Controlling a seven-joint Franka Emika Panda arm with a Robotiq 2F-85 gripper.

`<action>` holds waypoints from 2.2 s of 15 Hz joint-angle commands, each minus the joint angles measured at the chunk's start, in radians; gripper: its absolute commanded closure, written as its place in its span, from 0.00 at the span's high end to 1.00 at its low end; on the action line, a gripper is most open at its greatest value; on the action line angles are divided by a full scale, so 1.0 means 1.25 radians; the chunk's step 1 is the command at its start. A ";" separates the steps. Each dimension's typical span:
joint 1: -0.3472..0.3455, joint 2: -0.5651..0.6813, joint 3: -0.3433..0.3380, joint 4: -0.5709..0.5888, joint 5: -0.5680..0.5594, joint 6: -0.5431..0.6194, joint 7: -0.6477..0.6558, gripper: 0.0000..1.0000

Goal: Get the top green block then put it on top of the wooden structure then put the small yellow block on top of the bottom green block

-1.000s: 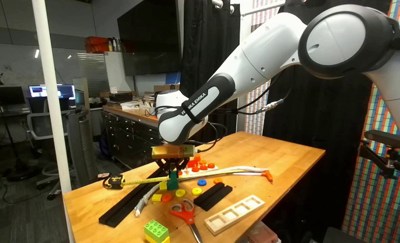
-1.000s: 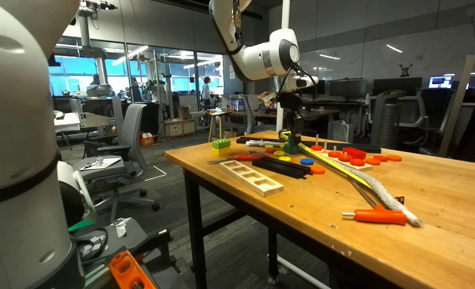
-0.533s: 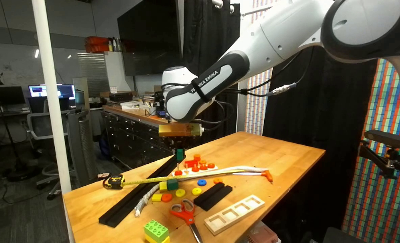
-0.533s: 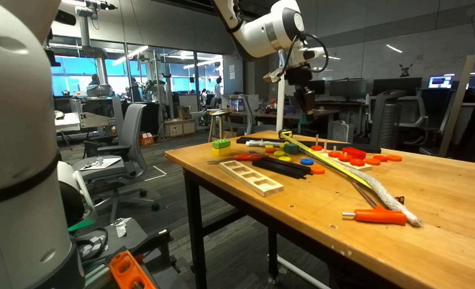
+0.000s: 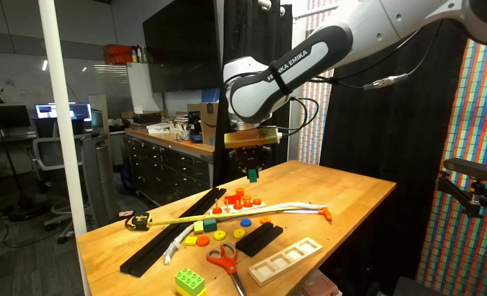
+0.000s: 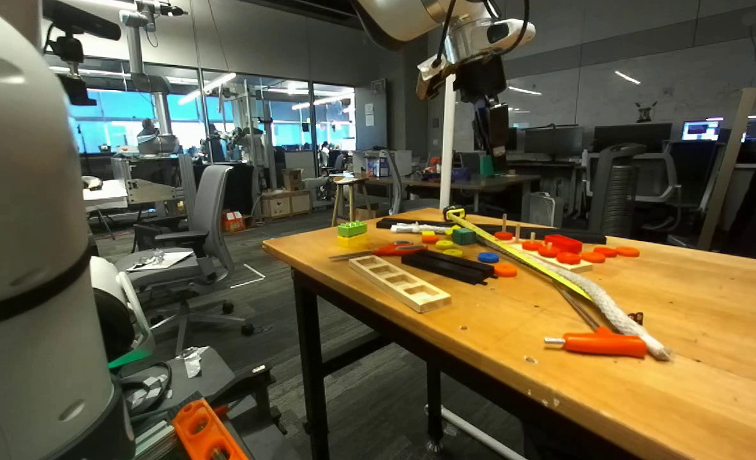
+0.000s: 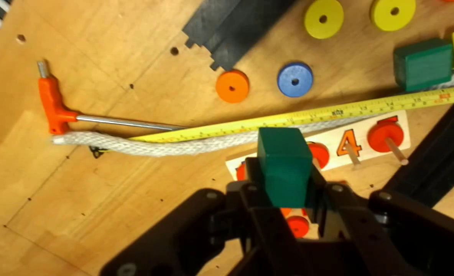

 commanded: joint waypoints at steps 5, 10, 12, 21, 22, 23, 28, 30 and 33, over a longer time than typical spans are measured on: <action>-0.048 -0.194 0.041 -0.237 0.162 -0.009 -0.154 0.13; -0.049 -0.263 0.059 -0.359 0.230 -0.015 -0.330 0.14; -0.050 -0.275 0.059 -0.397 0.247 -0.007 -0.410 0.13; -0.074 -0.256 0.052 -0.490 0.232 0.122 -0.637 0.13; -0.079 -0.255 0.048 -0.496 0.234 0.140 -0.653 0.13; -0.083 -0.254 0.046 -0.503 0.234 0.156 -0.665 0.13; -0.103 -0.259 0.031 -0.538 0.246 0.203 -0.723 0.13; -0.107 -0.251 0.026 -0.543 0.250 0.214 -0.743 0.13; -0.110 -0.238 0.018 -0.544 0.254 0.225 -0.767 0.13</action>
